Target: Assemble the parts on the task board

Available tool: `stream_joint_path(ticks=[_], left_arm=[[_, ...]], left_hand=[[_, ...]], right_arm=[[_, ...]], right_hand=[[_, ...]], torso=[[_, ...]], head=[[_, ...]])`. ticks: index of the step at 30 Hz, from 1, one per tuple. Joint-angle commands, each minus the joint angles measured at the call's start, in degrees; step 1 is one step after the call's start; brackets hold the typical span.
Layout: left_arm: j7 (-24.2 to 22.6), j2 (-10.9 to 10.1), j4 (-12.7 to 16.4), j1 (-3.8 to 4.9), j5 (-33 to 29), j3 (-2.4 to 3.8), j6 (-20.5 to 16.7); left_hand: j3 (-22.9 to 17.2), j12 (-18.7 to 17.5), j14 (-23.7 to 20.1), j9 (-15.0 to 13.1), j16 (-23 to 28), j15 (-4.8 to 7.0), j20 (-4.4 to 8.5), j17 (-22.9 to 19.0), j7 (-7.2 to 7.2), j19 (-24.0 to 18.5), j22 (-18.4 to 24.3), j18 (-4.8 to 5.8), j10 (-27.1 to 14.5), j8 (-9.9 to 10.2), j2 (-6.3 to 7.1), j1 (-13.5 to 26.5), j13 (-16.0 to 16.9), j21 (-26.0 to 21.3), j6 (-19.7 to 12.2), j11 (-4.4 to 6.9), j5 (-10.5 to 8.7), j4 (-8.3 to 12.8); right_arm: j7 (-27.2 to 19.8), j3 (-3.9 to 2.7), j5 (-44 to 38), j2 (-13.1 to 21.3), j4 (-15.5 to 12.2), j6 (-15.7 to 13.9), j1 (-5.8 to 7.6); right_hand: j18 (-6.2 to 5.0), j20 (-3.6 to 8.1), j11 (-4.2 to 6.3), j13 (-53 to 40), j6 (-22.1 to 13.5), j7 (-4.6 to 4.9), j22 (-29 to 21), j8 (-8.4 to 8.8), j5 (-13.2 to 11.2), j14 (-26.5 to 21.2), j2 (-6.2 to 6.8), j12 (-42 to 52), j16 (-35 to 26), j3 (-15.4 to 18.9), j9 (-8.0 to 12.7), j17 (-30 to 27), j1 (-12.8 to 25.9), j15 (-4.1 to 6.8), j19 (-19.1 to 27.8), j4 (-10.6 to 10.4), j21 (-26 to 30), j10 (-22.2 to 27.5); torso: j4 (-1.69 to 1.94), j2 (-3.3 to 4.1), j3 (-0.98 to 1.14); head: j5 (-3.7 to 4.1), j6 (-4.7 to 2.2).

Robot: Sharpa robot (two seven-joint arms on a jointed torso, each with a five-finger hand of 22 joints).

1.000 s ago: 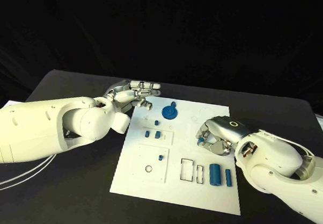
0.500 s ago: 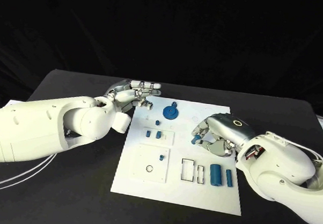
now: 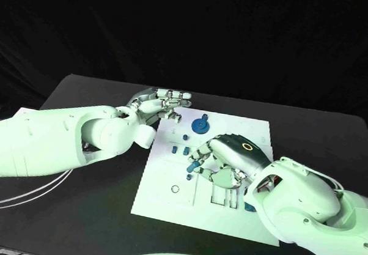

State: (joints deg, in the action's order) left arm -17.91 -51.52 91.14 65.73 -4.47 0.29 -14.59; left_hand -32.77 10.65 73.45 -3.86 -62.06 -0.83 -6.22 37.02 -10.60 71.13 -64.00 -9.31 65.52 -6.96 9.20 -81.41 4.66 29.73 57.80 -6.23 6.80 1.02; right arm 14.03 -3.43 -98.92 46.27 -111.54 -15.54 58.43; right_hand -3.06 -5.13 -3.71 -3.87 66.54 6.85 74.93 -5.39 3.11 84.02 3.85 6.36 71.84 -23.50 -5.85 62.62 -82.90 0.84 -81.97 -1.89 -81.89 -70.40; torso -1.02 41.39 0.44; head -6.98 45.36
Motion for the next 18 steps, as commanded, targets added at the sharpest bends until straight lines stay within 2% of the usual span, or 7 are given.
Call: stream_joint_path(ticks=[1, 7, 9, 15, 18], left_arm=[[-0.3, 0.2, 0.0, 0.02, -0.2, 0.03, 1.2], [-0.3, 0.5, -0.2, 0.01, -0.2, 0.03, 1.3], [-0.3, 0.5, -0.2, 0.01, -0.2, 0.03, 1.3], [-0.3, 0.6, -0.2, 0.01, -0.2, 0.03, 1.4], [-0.3, 0.6, -0.2, 0.01, -0.2, 0.03, 1.4]], left_hand=[[-0.1, 0.3, -0.4, 0.0, 0.2, 0.02, -0.02, 0.0, -0.20, -0.4, 0.1, -1.02, -0.2, -0.1, -0.46, 0.0, 0.0, -0.3, 0.0, 0.06, 0.28, 0.4], [-0.1, 0.3, -0.4, 0.0, 0.2, 0.02, -0.02, 0.0, -0.20, -0.4, 0.1, -1.02, -0.2, -0.1, -0.46, 0.0, 0.0, -0.3, 0.0, 0.06, 0.28, 0.4], [-0.1, 0.3, -0.4, 0.0, 0.2, 0.02, -0.02, 0.0, -0.20, -0.4, 0.1, -1.02, -0.2, -0.1, -0.46, 0.0, 0.0, -0.3, 0.0, 0.06, 0.28, 0.4], [-0.1, 0.3, -0.4, 0.0, 0.2, 0.02, -0.02, 0.0, -0.20, -0.4, 0.1, -1.02, -0.2, -0.1, -0.46, 0.0, 0.0, -0.3, 0.0, 0.06, 0.28, 0.4], [-0.1, 0.3, -0.4, 0.0, 0.2, 0.02, -0.02, 0.0, -0.20, -0.4, 0.1, -1.02, -0.2, -0.1, -0.46, 0.0, 0.0, -0.3, 0.0, 0.06, 0.28, 0.4]], right_arm=[[-2.2, 0.19, 0.8, -1.5, 1.3, 1.5, -1.15], [-3.4, 0.73, 0.5, -4.4, 4.0, 2.7, -3.51], [-3.6, 0.81, 0.3, -5.1, 4.7, 3.0, -3.99], [-3.8, 1.12, -0.1, -6.4, 6.8, 3.9, -4.62], [-3.7, 1.26, -0.4, -6.8, 7.5, 4.4, -4.72]], right_hand=[[-0.09, 0.24, 0.50, -0.1, 0.4, 0.08, 3.2, -0.12, 0.4, 1.6, -0.13, 0.0, 0.3, -0.3, -0.1, -0.1, -0.5, 0.46, 0.1, 0.1, -0.2, -0.9], [-0.09, 0.23, 0.44, -0.1, 0.4, 0.15, 3.2, -0.06, 0.4, 1.5, -0.08, -0.2, 0.2, -0.4, -0.1, -0.1, -0.5, 0.43, 0.1, 0.1, -0.2, -0.9], [-0.10, 0.23, 0.43, -0.1, 0.3, 0.16, 3.2, -0.05, 0.4, 1.5, -0.07, -0.2, 0.2, -0.4, -0.1, -0.1, -0.5, 0.42, 0.1, 0.1, -0.2, -0.9], [-0.10, 0.22, 0.41, 0.0, 0.3, 0.19, 3.2, -0.01, 0.5, 1.5, -0.05, -0.3, 0.2, -0.4, -0.1, -0.2, -0.4, 0.40, 0.2, 0.1, -0.2, -0.9], [-0.10, 0.22, 0.41, 0.0, 0.3, 0.19, 3.2, -0.01, 0.5, 1.5, -0.05, -0.3, 0.2, -0.4, -0.1, -0.2, -0.4, 0.40, 0.2, 0.1, -0.2, -0.9]], torso=[[-0.02, 0.05, -0.01], [0.00, 0.10, -0.03], [-0.06, 0.08, 0.03], [-0.03, 0.01, 0.02], [-0.05, 0.05, 0.08]], head=[[-0.70, 0.29], [-0.90, 0.46], [-1.10, 0.61], [-1.12, 0.73], [-1.27, 0.77]])
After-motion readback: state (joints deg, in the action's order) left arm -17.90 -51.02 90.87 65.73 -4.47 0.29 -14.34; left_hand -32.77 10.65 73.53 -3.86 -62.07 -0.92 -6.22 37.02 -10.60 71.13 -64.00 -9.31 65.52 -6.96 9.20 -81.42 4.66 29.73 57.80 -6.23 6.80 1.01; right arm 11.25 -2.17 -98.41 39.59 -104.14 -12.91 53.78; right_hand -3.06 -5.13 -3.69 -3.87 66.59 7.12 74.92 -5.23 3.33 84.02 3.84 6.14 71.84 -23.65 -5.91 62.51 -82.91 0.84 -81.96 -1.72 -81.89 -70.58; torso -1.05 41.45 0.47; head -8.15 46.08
